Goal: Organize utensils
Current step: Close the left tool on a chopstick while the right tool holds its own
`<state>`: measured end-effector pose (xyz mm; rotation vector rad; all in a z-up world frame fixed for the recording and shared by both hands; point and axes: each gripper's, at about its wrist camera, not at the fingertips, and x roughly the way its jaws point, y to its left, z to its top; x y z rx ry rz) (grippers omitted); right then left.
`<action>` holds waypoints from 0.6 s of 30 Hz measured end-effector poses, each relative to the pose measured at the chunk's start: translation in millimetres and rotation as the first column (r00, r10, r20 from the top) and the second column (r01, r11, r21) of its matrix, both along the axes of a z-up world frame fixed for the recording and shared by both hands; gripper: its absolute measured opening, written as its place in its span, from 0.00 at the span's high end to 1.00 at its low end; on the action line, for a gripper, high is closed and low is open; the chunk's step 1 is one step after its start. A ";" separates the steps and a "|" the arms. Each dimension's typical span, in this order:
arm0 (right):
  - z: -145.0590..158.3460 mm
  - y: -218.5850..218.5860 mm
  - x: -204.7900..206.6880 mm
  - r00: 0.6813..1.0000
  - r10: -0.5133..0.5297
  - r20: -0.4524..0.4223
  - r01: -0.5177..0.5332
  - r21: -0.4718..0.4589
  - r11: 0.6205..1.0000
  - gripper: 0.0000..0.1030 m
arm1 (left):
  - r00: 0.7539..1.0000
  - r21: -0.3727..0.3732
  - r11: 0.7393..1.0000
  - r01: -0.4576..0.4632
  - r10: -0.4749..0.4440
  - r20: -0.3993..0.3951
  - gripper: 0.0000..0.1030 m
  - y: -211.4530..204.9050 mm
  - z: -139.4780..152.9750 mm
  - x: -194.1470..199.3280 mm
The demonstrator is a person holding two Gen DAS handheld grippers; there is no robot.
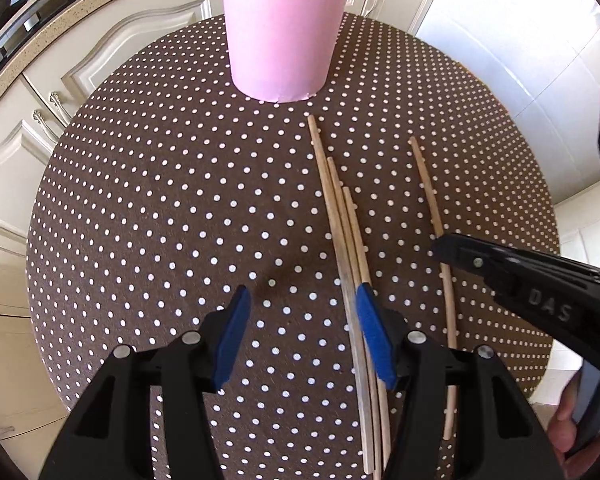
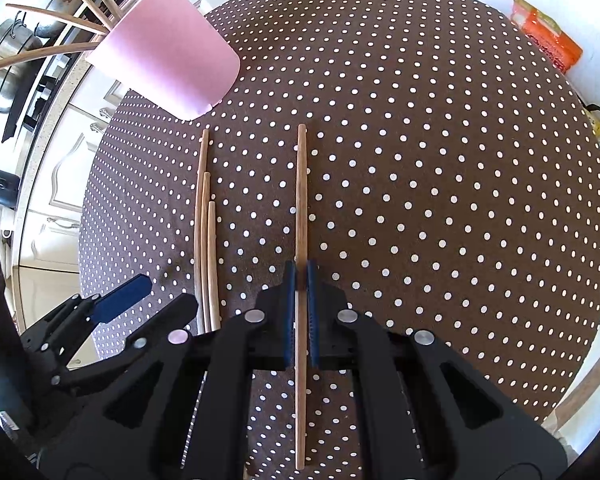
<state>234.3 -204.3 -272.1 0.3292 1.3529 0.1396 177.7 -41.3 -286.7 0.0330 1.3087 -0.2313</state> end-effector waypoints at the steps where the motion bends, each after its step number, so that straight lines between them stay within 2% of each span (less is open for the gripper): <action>1: 0.4 -0.6 0.2 1.000 -0.001 -0.003 0.001 0.003 1.000 0.94 | 1.000 0.010 1.000 0.002 -0.002 -0.004 0.47 -2.6 -1.7 1.1; 11: -0.2 -3.7 2.8 1.000 -0.004 -0.023 0.005 0.030 1.000 0.94 | 0.999 0.035 0.999 -0.035 0.035 -0.007 0.47 -24.5 -7.4 39.8; 18: -0.5 -7.8 4.1 0.999 0.000 -0.033 0.001 0.049 0.999 0.94 | 0.994 0.036 0.995 -0.090 0.093 -0.061 0.47 -19.0 -8.7 64.4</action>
